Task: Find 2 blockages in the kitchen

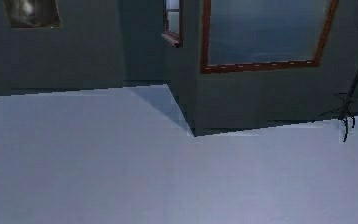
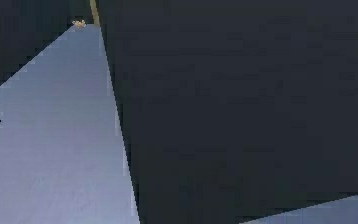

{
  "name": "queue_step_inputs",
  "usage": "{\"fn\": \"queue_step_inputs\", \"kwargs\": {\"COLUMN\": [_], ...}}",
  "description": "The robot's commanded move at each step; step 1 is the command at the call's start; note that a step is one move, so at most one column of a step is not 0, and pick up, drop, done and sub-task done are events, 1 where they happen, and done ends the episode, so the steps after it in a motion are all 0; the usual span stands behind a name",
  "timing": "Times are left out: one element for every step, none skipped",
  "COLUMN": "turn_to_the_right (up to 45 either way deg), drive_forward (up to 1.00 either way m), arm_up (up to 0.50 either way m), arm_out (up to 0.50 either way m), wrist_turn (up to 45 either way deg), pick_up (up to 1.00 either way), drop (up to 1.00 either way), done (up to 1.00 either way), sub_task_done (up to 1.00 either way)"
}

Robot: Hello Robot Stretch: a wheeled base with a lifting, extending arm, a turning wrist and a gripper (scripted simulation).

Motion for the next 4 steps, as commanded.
{"fn": "queue_step_inputs", "kwargs": {"turn_to_the_right": [0.0, 33.0, 0.0, 42.0], "drive_forward": [0.3, 0.0, 0.45, 0.0], "arm_up": [0.0, 0.0, 0.0, 0.0], "arm_out": [0.0, 0.0, 0.0, 0.0], "wrist_turn": [0.0, 0.0, 0.0, 0.0], "pick_up": [0.0, 0.0, 0.0, 0.0], "drop": [0.0, 0.0, 0.0, 0.0], "done": [0.0, 0.0, 0.0, 0.0], "sub_task_done": [0.0, 0.0, 0.0, 0.0]}}
